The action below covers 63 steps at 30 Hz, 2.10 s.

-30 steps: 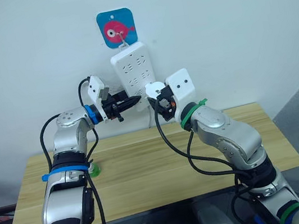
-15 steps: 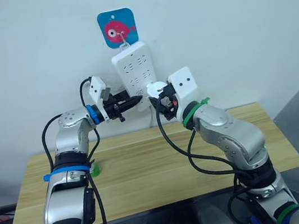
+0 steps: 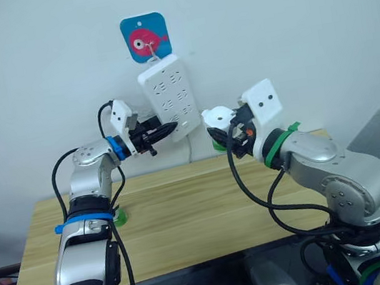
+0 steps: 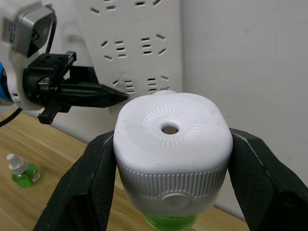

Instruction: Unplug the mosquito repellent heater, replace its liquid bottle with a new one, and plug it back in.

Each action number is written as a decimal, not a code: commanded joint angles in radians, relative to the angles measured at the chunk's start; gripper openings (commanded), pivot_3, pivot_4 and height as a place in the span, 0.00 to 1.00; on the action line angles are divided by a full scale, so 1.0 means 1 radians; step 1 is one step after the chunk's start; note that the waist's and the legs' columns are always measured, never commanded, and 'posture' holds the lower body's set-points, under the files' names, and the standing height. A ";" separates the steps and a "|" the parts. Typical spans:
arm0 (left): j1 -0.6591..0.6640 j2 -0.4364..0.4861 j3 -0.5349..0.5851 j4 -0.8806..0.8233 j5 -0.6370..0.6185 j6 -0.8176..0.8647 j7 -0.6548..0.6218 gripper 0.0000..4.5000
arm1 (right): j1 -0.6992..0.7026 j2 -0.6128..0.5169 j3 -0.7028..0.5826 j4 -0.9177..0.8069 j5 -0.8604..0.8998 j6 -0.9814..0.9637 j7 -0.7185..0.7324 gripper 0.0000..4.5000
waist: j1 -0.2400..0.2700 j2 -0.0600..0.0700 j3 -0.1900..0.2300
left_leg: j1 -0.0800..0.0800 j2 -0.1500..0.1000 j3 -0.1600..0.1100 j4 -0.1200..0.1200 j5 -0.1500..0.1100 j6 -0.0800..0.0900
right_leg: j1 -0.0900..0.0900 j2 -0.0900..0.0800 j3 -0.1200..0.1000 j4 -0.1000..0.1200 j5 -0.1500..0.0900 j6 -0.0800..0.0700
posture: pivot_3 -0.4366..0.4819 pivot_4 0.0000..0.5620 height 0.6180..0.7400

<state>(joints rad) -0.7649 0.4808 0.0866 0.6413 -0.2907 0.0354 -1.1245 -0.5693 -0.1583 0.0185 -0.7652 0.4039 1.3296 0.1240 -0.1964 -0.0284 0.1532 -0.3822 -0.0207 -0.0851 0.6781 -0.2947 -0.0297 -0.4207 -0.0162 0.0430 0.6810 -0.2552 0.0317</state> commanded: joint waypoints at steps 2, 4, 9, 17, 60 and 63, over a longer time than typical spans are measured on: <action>0.086 0.075 0.001 -0.089 0.035 -0.078 -0.015 0.58 | -0.011 0.020 -0.084 -0.044 0.026 0.002 0.002 0.65 | -0.021 0.002 -0.001 | 0.000 0.000 0.001 -0.001 0.000 0.000 | -0.001 0.000 0.001 0.000 0.000 0.000 | 0.18 0.24 1.00; 0.151 0.110 0.032 -0.134 0.048 -0.141 0.027 0.71 | -0.009 0.037 -0.109 -0.042 0.033 0.002 -0.001 0.65 | -0.030 0.002 -0.001 | 0.000 0.000 0.001 -0.001 0.000 0.000 | -0.001 0.000 0.001 0.000 0.000 0.000 | 0.19 0.23 1.00; 0.362 0.158 0.102 -0.333 0.028 -0.237 0.092 1.00 | 0.004 0.078 -0.173 -0.048 0.053 0.000 -0.002 0.65 | -0.028 0.003 -0.001 | 0.000 0.001 0.001 -0.002 0.000 0.000 | -0.002 0.000 0.001 0.001 0.000 0.000 | 0.23 0.23 1.00; 0.710 0.109 0.064 -0.941 -0.192 0.031 0.169 1.00 | -0.005 0.199 -0.328 -0.036 0.137 0.030 -0.016 0.65 | 0.013 0.005 0.000 | -0.001 0.000 0.001 -0.002 0.000 0.000 | -0.002 -0.003 0.001 0.000 0.000 0.000 | 0.26 0.22 1.00; 0.324 -0.286 -0.204 -0.674 -0.136 0.103 0.288 1.00 | 0.008 0.374 -0.430 -0.002 0.682 0.038 -0.474 0.65 | -0.024 0.017 -0.004 | 0.001 -0.003 0.006 0.000 0.004 0.004 | 0.001 0.000 0.003 0.000 0.004 0.006 | 0.20 0.19 1.00; 0.326 -0.287 -0.203 -0.676 -0.139 0.107 0.286 1.00 | 0.022 0.345 -0.404 0.010 0.736 0.001 -0.517 0.65 | -0.025 0.017 -0.004 | 0.001 -0.002 0.006 0.000 0.004 0.004 | 0.001 0.001 0.003 0.000 0.004 0.006 | 0.20 0.19 1.00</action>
<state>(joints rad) -0.4267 0.1969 -0.1277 -0.0204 -0.4211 0.1480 -0.8389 -0.5549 0.1427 -0.4013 -0.7386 1.0874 1.3763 -0.3732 -0.2211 -0.0118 0.1494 -0.3816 -0.0231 -0.0788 0.6782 -0.2911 -0.0253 -0.4195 -0.0150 0.0465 0.6807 -0.2517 0.0377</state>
